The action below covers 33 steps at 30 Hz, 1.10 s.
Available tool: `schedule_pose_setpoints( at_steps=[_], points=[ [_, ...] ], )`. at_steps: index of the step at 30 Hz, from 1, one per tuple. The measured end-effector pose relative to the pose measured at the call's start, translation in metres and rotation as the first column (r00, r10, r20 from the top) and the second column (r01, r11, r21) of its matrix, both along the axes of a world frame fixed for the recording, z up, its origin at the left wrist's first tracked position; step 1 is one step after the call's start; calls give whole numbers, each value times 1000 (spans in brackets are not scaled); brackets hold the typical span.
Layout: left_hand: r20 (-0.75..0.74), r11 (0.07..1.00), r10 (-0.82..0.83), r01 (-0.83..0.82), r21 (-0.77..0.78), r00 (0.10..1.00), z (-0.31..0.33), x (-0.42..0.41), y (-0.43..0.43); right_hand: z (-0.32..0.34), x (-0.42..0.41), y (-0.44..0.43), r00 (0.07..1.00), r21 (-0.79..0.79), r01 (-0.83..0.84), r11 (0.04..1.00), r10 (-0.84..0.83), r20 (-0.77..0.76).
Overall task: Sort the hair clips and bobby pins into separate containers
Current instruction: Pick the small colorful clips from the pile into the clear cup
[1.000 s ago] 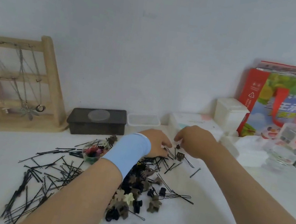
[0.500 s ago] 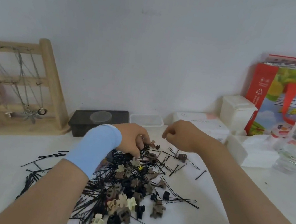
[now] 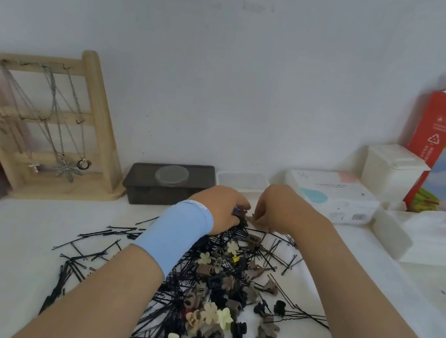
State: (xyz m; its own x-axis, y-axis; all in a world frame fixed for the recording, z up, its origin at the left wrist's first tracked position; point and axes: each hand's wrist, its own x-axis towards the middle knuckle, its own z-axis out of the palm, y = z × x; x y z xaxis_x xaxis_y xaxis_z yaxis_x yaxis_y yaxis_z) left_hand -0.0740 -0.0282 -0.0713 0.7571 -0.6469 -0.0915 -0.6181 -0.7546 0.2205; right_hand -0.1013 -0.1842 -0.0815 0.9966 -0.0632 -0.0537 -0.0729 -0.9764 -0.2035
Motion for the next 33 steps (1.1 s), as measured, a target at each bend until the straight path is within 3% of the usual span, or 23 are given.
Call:
schedule_pose_setpoints(
  at_steps=[6, 10, 14, 19, 24, 30, 33],
  points=[
    [-16, 989, 111, -109, 95, 994, 5, 8, 12, 2, -2, -7, 999, 108, -26, 994, 31, -41],
    [-40, 982, 159, -154, 110, 986, 16, 11, 19, 7, 0, -2, 998, 144, -63, 988, 60, 24],
    [37, 994, 90, -92, 58, 995, 15, 8, 9, 4, 1, 10, 990, 121, -121, 985, 111, 88],
    [-17, 978, 23, -19, 209, 1000, 6, 7, 8, 4, 0, 3, 995, 79, -96, 992, 94, 26],
    [-29, 982, 107, -102, 158, 994, 7, 14, 22, 7, 2, 0, 997, 53, -72, 996, 72, 9],
    [-44, 995, 21, -17, 96, 999, 1, 7, 16, -1, 1, 17, 991, -56, -131, 990, 129, -36],
    [-5, 995, 12, -12, 95, 1000, 0, 4, 12, 1, -1, 13, 994, 24, -111, 994, 111, -9]
  ],
)
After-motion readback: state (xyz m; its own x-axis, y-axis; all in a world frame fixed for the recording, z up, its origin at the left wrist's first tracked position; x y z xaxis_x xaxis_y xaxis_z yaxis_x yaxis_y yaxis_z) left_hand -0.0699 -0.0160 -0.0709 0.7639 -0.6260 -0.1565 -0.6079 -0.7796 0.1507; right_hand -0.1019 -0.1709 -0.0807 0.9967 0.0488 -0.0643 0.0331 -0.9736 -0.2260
